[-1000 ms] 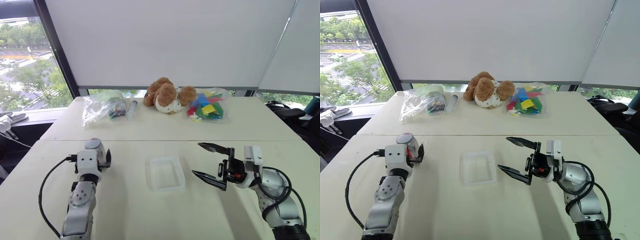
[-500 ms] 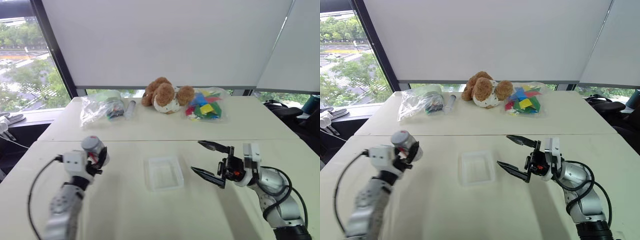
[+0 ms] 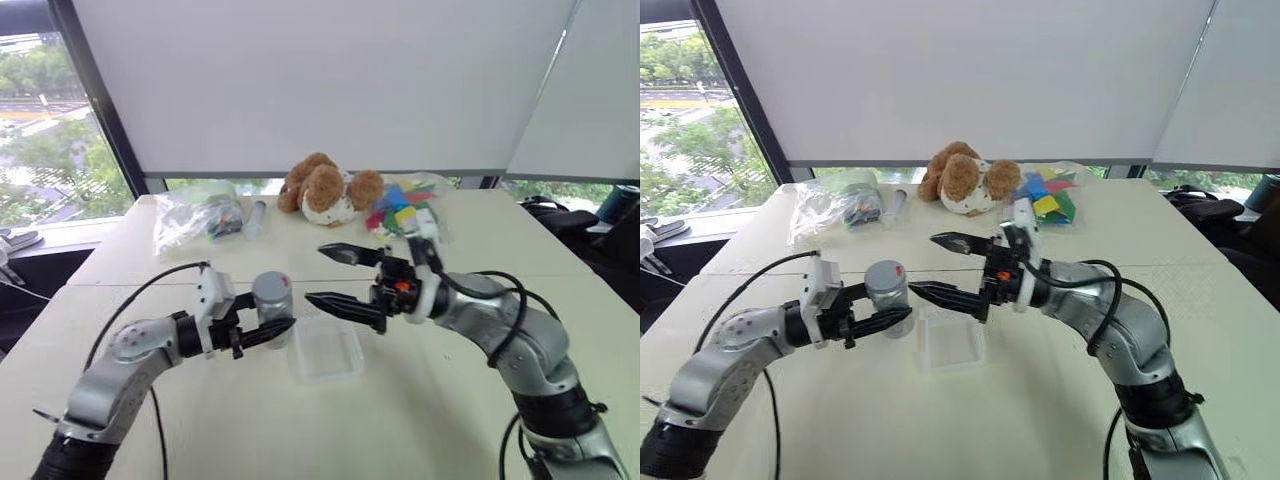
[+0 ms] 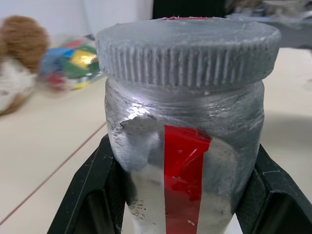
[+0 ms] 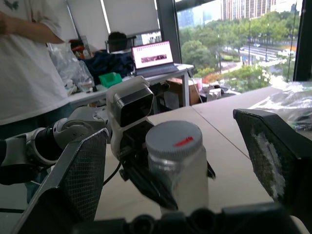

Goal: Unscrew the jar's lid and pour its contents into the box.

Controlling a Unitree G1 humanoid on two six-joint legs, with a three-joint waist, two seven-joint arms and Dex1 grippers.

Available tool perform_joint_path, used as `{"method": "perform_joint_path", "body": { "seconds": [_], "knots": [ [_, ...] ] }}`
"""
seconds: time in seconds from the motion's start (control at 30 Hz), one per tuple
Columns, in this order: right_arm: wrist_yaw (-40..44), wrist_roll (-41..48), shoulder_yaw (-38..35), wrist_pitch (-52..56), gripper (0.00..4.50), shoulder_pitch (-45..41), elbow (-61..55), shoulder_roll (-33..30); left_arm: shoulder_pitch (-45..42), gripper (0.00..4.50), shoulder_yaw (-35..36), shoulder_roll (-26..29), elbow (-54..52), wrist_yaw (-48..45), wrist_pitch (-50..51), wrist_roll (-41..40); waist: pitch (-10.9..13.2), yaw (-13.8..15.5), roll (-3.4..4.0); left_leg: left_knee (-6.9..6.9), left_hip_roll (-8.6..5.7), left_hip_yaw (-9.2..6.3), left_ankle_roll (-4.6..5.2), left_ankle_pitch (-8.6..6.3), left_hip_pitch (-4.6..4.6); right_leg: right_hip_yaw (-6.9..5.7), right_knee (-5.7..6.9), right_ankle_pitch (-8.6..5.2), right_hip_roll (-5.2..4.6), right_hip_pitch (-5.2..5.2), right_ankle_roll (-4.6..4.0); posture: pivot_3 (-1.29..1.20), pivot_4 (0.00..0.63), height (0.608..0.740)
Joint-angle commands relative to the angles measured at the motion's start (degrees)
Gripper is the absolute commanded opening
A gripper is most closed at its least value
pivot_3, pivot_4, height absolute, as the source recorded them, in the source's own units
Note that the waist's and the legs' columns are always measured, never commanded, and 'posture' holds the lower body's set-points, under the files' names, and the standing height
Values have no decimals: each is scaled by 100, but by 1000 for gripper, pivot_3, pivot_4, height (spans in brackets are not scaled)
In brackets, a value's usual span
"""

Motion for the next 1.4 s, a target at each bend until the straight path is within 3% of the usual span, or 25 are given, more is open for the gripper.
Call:
{"method": "perform_joint_path", "body": {
  "seconds": [0.03,0.53,0.63,0.7,0.73,0.9,1.13,1.33,1.4],
  "knots": [
    [-250,-415,259,29,4500,-381,115,260,-182,2164,-146,-170,-163,31,-38,106,0,-28,0,0,0,1,0,0,0,0,4,0,0,-2,0,0,150,740],
    [133,-911,468,133,4500,-446,308,355,-157,2164,-201,-345,-361,128,92,180,0,-97,0,6,-3,-1,-1,2,3,-1,21,0,3,-2,1,0,150,740],
    [218,-925,461,139,3675,-434,311,363,-162,2164,-202,-352,-385,141,114,178,0,-97,0,6,-4,-1,-1,2,2,-1,21,0,3,-2,1,0,150,740],
    [278,-924,451,139,2609,-432,321,362,-171,2164,-206,-352,-407,150,132,171,0,-97,0,6,-4,-2,-1,2,3,-1,21,0,3,-2,1,0,150,740],
    [321,-911,442,144,2295,-431,330,359,-179,2164,-203,-347,-426,151,150,154,0,-97,0,6,-4,-2,-1,2,3,-1,21,0,3,-2,1,0,150,740],
    [1018,-651,381,109,2304,-487,409,201,-264,2164,-162,-318,-489,-41,232,-38,0,-94,0,6,-4,-1,-1,2,2,-1,21,1,3,-2,1,0,150,740],
    [3451,-496,576,-258,2304,-1051,1080,-480,-446,2164,-261,-168,-658,-1047,345,-530,1,-101,2,9,-4,-1,0,2,4,-3,20,1,4,2,2,0,150,740],
    [4018,-811,714,-622,2304,-1392,1640,-477,-482,2164,-357,-174,-676,-1468,211,-510,1,-112,2,7,-4,-1,0,2,6,-3,21,1,10,1,2,0,150,740],
    [3940,-720,592,-626,3385,-1378,1657,-402,-441,2164,-324,-161,-677,-1476,200,-483,2,-103,1,7,-2,-2,0,2,6,-2,21,1,9,1,2,0,150,740]
  ]
}}
